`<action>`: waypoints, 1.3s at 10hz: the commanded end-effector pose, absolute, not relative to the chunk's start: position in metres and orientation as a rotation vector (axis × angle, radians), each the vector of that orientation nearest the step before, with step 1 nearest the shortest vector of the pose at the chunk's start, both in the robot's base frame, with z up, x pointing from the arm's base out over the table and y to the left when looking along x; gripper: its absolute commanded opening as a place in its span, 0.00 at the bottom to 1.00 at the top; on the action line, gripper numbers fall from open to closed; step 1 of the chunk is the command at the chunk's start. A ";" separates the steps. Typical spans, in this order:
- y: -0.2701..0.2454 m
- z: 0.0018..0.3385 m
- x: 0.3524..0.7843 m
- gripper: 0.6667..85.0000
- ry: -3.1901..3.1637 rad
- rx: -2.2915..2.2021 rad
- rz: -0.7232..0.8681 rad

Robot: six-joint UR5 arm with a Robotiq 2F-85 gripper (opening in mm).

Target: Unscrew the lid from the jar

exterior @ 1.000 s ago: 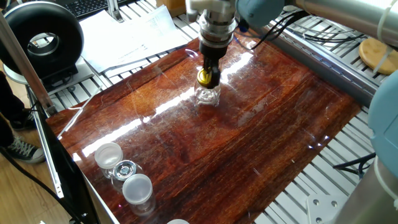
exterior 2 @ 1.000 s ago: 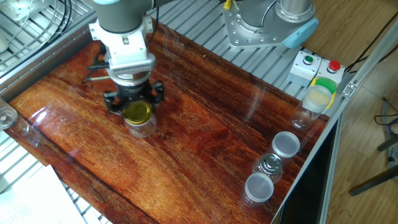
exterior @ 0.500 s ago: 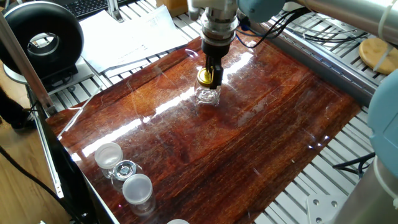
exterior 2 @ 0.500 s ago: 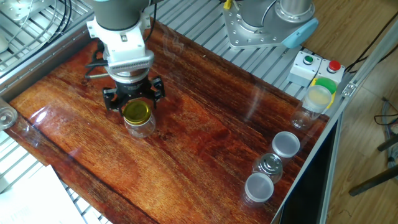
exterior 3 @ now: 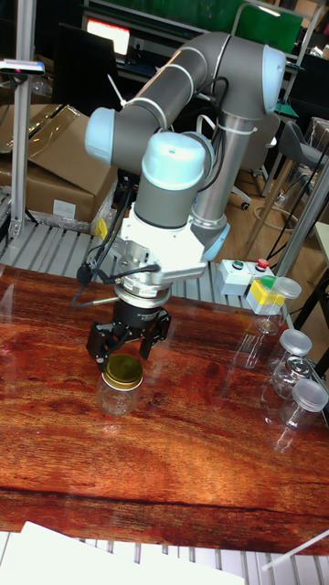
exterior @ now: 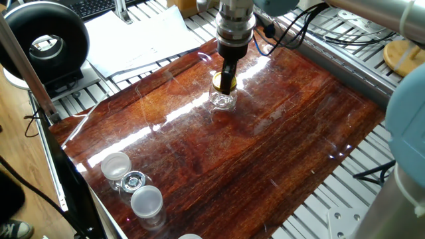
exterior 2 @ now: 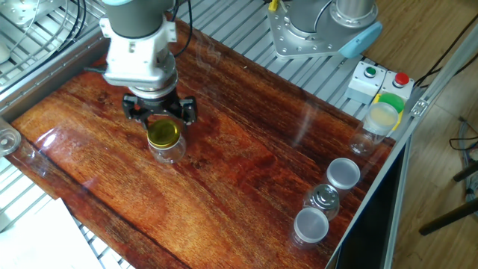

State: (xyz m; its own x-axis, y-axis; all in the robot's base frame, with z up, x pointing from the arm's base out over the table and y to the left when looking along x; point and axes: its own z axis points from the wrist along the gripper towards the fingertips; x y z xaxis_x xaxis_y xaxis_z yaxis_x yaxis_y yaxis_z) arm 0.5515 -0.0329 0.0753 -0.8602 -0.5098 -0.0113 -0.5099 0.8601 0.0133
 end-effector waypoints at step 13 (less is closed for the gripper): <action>-0.020 0.074 0.566 0.90 3.113 -0.366 0.148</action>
State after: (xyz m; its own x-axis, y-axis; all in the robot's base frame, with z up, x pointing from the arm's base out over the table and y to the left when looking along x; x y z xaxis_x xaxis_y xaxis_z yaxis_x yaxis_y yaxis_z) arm 0.5638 -0.0213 0.0724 -0.9702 -0.2422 -0.0084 -0.2420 0.9665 0.0856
